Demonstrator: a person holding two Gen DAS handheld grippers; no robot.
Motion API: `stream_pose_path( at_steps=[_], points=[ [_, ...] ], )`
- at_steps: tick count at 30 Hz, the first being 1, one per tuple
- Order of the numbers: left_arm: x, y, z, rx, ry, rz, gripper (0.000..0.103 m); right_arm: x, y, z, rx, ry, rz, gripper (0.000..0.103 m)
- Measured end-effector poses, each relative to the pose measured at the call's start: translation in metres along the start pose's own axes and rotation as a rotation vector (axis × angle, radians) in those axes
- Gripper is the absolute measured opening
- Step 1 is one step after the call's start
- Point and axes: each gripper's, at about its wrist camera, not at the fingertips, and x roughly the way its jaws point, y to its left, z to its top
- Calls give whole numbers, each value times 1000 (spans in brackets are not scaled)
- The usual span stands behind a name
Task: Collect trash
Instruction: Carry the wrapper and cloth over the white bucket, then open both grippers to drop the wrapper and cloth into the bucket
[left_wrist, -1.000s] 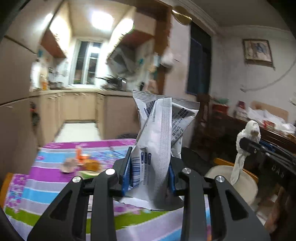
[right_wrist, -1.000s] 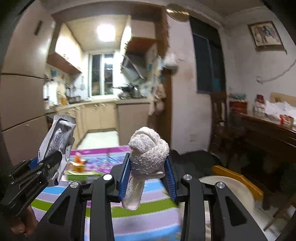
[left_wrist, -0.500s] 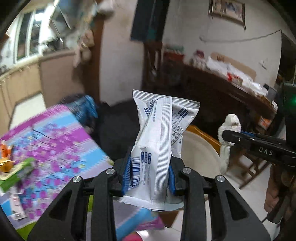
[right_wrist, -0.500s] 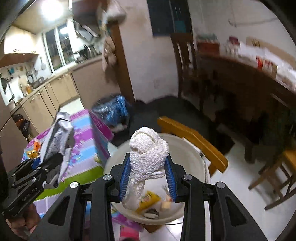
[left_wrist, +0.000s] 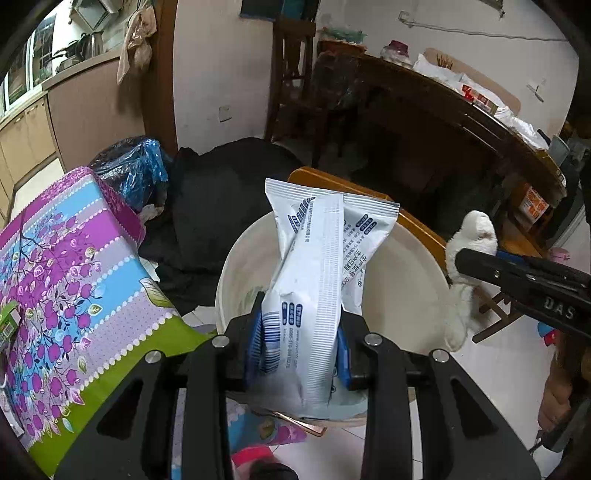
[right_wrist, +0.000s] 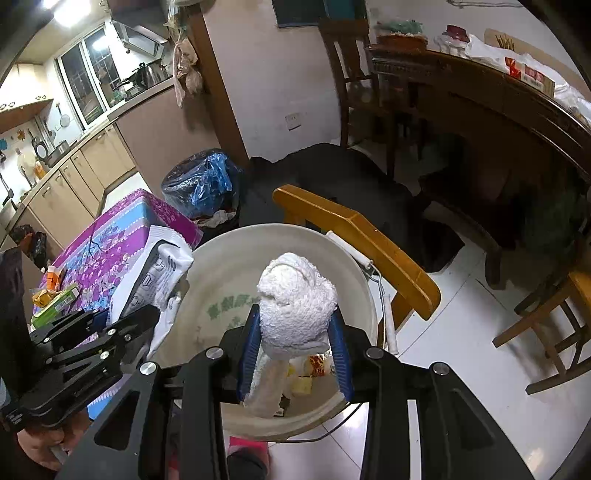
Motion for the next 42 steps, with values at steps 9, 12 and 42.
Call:
stream_pose_path(
  at_steps=[9, 12, 42],
  points=[
    [-5, -6, 7, 7, -8, 16, 30, -2, 8, -2, -9, 1, -10, 37],
    [-5, -7, 9, 5, -9, 21, 30, -1, 10, -2, -8, 2, -10, 37],
    [11, 2, 17, -23, 25, 54, 51, 5, 1, -3, 8, -3, -4, 50]
  ],
)
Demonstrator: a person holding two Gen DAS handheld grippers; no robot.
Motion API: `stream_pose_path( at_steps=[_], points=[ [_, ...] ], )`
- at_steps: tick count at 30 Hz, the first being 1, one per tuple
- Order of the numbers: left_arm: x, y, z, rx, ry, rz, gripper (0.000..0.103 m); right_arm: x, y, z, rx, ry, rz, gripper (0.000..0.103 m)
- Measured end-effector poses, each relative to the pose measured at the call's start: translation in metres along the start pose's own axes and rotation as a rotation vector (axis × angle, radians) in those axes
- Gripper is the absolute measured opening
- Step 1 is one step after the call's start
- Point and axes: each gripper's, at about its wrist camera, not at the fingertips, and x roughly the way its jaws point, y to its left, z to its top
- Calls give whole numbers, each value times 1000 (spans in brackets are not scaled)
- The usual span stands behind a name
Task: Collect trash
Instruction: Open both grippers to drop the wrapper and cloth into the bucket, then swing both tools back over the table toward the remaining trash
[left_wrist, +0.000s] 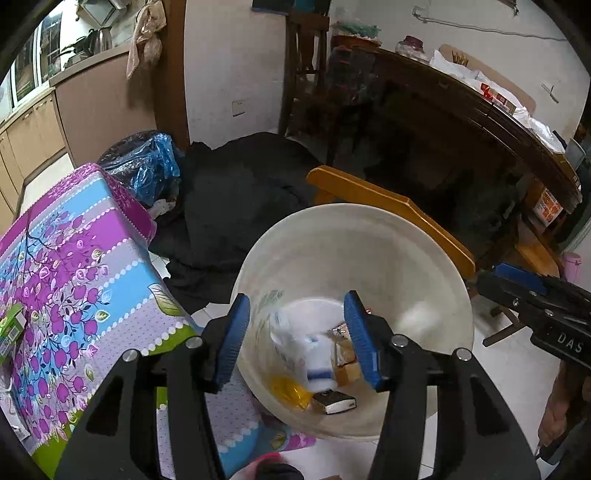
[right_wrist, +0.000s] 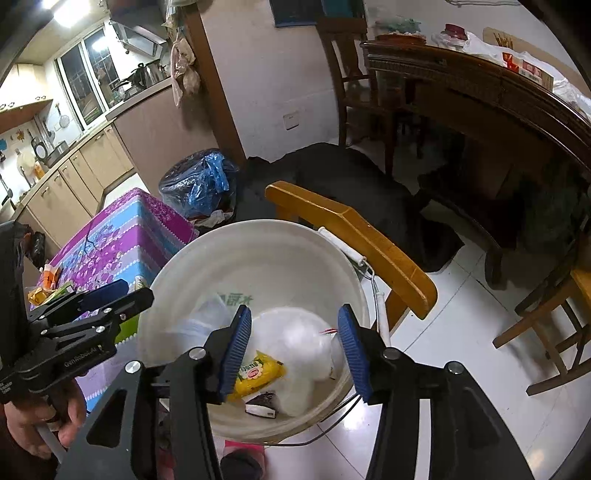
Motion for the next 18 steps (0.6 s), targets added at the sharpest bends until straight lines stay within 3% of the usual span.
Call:
stream_pose_path(
  at_steps=[14, 18],
  points=[
    [-4, 1, -5, 3, -4, 8, 51, -4, 5, -1, -14, -12, -1, 50],
    [-14, 12, -10, -5, -14, 12, 51, -17, 21, -5, -54, -67, 1, 51]
  ],
)
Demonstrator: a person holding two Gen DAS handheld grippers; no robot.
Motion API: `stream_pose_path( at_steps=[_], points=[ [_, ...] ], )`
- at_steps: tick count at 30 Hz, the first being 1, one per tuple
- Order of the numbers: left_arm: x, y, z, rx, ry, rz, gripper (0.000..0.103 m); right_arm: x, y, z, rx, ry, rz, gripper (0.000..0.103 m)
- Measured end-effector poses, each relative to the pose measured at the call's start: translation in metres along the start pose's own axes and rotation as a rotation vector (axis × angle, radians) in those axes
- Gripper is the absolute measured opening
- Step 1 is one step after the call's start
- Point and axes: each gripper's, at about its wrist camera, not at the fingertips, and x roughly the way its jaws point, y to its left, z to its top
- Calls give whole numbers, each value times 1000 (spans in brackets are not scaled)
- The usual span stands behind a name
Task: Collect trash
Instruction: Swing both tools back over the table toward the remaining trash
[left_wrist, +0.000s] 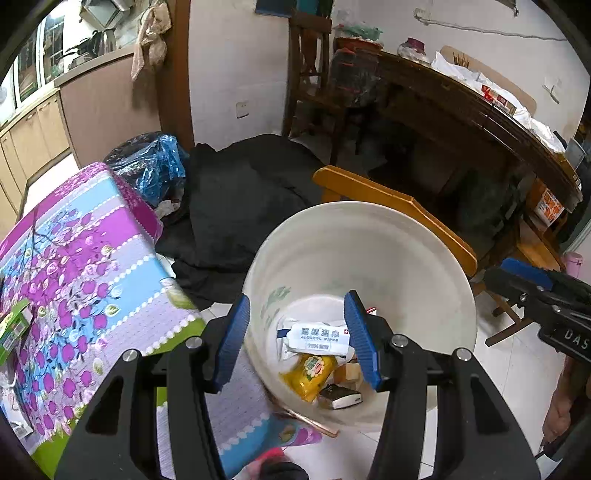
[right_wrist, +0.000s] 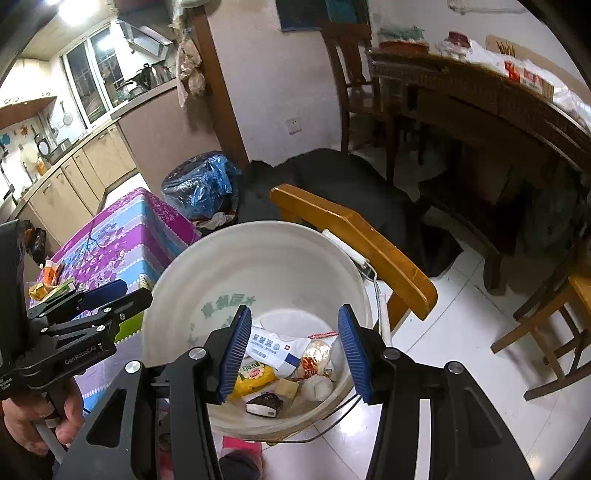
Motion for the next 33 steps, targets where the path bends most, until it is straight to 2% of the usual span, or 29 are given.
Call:
stream_pose_path(
  at_steps=[1, 6, 10, 16, 19, 23, 26, 29, 31, 32, 33],
  points=[
    [-4, 5, -2, -8, -5, 3, 51, -5, 5, -1, -12, -22, 6, 52],
    [-35, 45, -23, -33, -48, 38, 51, -41, 58, -15, -110, -175, 81, 76],
    [-69, 105, -51, -90, -82, 106, 51, -48, 105, -35, -159, -207, 183, 81],
    [-125, 227, -101, -280, -121, 259, 55, -23, 169, -66, -198, -124, 333, 83],
    [-152, 273, -114, -341, -149, 307, 55, -9, 196, -76, -201, -71, 405, 83],
    [-183, 330, -125, -431, -218, 359, 66, 3, 232, -85, -214, -33, 465, 83],
    [-184, 367, -128, -538, -229, 361, 66, 7, 254, -90, -228, -12, 501, 83],
    [-152, 392, -123, -577, -143, 362, 66, 10, 266, -95, -242, 6, 512, 83],
    [-124, 396, -120, -578, -60, 307, 66, 13, 270, -94, -244, 15, 518, 83],
    [-119, 394, -121, -568, -43, 272, 65, 14, 271, -94, -242, 20, 520, 83],
    [-114, 383, -120, -528, -30, 177, 65, 14, 273, -94, -242, 22, 518, 83]
  ],
)
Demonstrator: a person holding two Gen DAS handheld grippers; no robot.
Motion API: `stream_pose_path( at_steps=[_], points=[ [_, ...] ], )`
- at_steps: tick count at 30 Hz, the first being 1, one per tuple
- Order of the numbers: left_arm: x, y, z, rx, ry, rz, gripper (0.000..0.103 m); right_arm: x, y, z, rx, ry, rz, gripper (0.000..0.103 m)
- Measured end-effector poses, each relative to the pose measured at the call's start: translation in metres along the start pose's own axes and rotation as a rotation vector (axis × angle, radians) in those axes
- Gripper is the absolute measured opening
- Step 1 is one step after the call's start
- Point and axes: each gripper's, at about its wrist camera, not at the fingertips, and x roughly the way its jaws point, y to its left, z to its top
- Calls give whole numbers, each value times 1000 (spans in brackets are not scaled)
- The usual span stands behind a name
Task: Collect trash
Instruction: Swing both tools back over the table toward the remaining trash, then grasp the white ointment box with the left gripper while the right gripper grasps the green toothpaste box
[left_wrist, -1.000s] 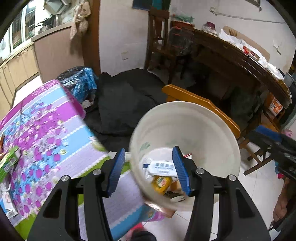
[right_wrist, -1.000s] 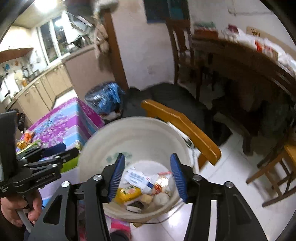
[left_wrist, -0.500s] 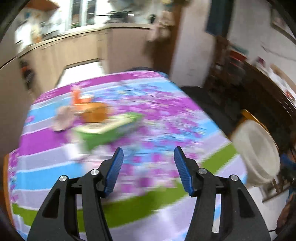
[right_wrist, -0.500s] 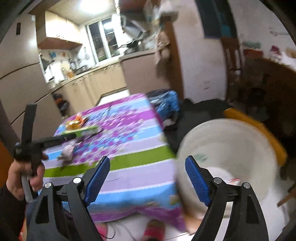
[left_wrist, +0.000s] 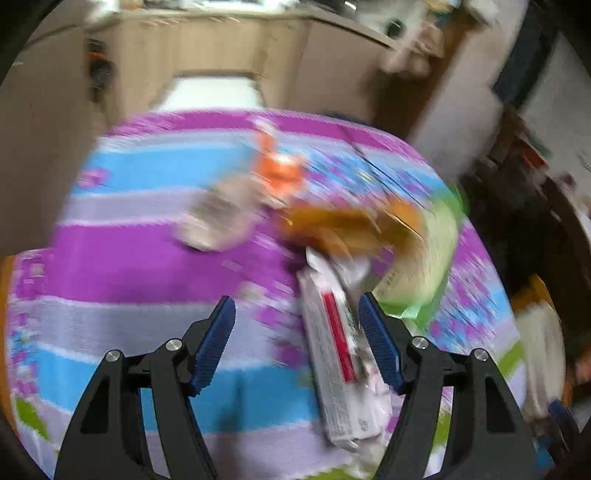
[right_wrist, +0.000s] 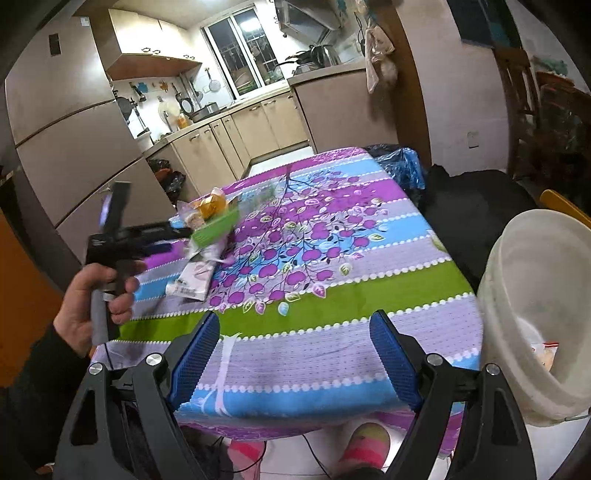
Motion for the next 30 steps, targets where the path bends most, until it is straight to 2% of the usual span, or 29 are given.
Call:
stream_pose_path(
  at_steps=[2, 3, 5, 9, 16, 20, 24, 28, 30],
  points=[
    [-5, -24, -14, 97, 36, -177, 65, -2, -7, 5, -1, 3, -2, 83],
    [-11, -31, -19, 130, 17, -177, 65, 0, -7, 7, -2, 8, -2, 83],
    [-15, -27, -26, 100, 18, -197, 65, 1, -8, 10, -8, 12, 0, 83],
    [-19, -3, -36, 28, -2, -144, 65, 9, -3, 19, -43, 23, 13, 83],
    [-26, 24, -41, -30, -17, -59, 66, 53, 9, 61, -247, 58, -28, 83],
    [-23, 25, -37, -50, -8, -48, 70, 100, 11, 105, -364, 100, -63, 83],
    [-20, 27, -24, -106, -8, -76, 76, 161, 8, 142, -427, 198, -72, 83],
    [-16, 14, -10, -109, -21, -54, 86, 207, 9, 161, -462, 259, -88, 83],
    [-6, 2, -6, -78, -1, -26, 86, 226, 12, 168, -481, 281, -96, 83]
  ],
)
